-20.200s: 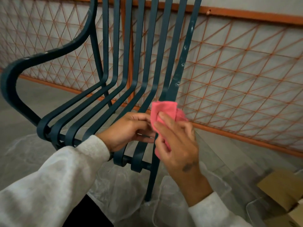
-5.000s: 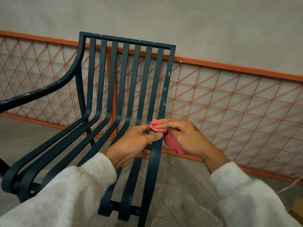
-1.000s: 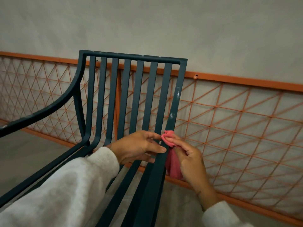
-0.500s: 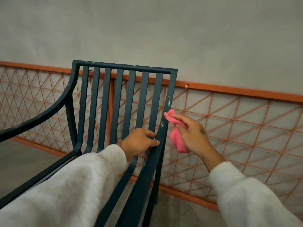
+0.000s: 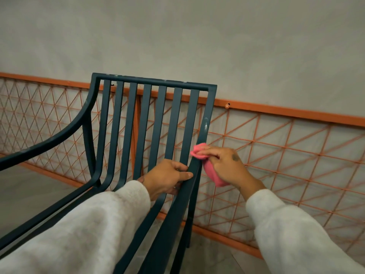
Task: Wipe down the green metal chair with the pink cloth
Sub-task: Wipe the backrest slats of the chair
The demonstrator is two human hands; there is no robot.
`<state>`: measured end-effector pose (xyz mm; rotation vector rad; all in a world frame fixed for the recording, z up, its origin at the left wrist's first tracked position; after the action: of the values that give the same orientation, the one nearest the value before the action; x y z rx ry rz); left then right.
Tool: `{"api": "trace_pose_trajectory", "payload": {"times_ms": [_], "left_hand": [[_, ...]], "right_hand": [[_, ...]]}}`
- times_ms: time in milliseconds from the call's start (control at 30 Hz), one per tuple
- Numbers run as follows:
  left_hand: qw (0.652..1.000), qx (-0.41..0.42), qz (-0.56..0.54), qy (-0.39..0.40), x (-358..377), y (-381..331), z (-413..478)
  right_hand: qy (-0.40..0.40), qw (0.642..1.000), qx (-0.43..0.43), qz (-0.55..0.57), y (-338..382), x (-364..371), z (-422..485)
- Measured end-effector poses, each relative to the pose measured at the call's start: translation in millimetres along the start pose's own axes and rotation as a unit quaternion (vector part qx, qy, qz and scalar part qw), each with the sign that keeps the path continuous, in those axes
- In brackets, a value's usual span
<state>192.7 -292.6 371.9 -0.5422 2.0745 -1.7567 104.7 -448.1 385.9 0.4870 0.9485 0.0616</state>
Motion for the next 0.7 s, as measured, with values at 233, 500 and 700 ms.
{"api": "trace_pose_trajectory", "payload": {"times_ms": [233,500,700], "left_hand": [[1.000,0.005,-0.002,0.008,-1,2,2],[1.000,-0.005,0.015,0.010,-4,-1,8],[0.999,-0.033,0.023,0.027,-5,-6,16]], "right_hand": [[-0.012,0.999,-0.039,-0.016,3,20,-5],[-0.010,1.000,-0.022,-0.015,1,1,13],[0.022,0.999,-0.032,0.034,-3,16,-9]]}}
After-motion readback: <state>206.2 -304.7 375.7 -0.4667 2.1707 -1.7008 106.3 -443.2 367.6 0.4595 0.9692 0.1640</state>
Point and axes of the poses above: each hand's wrist, its own z-axis towards the middle knuckle, its own x-axis out of the palm, y = z × x, the point moved 4 cm from there along z, towards the middle knuckle, and after that the axes turned 12 degrees about -z, right-handed, at the moved point
